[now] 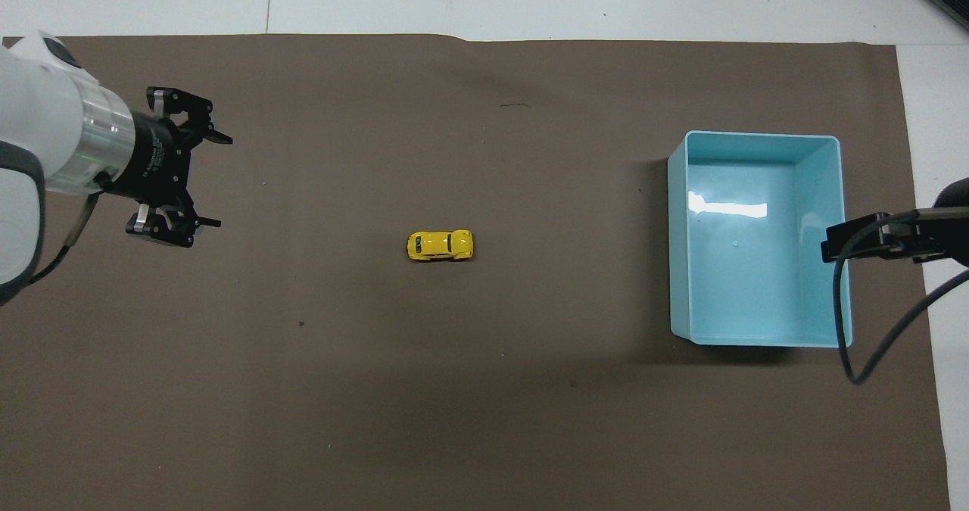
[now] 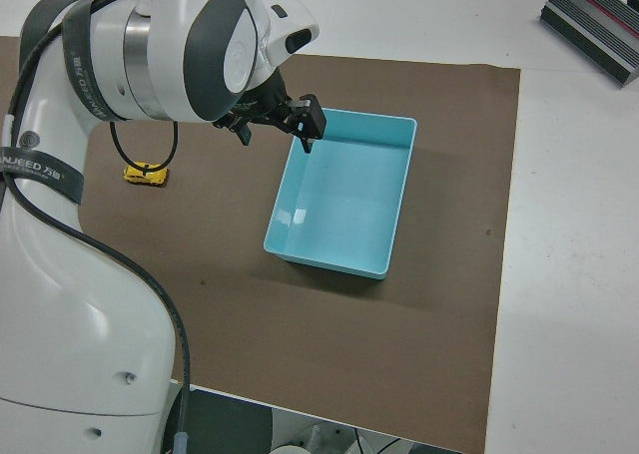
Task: Wind up and store yellow beetle car
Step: 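Move the left gripper toward the yellow beetle car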
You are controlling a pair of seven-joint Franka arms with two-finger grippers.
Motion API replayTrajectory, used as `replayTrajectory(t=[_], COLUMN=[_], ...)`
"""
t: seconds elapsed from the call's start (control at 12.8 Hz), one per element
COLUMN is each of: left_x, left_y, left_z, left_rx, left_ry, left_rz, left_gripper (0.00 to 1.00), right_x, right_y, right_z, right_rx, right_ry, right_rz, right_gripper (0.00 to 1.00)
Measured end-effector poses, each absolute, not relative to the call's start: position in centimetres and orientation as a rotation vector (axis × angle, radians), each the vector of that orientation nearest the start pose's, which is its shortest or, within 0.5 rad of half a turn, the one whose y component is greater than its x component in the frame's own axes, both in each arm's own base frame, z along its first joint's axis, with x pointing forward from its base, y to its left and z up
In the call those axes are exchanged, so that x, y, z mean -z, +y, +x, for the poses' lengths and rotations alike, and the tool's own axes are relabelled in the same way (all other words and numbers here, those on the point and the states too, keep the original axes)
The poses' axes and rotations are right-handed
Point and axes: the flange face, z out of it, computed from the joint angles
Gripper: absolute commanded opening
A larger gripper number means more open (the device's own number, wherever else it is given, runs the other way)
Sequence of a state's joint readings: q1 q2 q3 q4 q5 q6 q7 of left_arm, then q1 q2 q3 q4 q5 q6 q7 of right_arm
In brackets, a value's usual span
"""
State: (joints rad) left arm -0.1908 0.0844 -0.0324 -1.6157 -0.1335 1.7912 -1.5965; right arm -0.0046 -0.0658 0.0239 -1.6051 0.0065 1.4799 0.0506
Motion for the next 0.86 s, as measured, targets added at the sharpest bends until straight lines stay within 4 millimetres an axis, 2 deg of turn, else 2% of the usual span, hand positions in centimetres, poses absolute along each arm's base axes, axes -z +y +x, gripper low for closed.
replayTrajectory(t=[0.16,0.39,0.86], left_x=[-55.9,-53.2,-44.7], left_y=[-16.3,-21.1,-29.4], left_z=[58.2,58.1,59.0], left_rx=[-0.101,-0.093,-0.068], left_ry=[-2.139,-2.157,-2.280], left_rz=[-2.468,-2.407,-2.273], left_gripper=[1.00,1.00,1.00], right_x=[-63.6,-63.6,-63.6], right_y=[1.1,1.1,1.1], right_z=[52.4,52.4,52.4], right_rx=[-0.093,-0.093,-0.093], right_ry=[0.049,0.049,0.049], right_rz=[-3.137,-3.137,-3.137], right_gripper=[1.00,1.00,1.00])
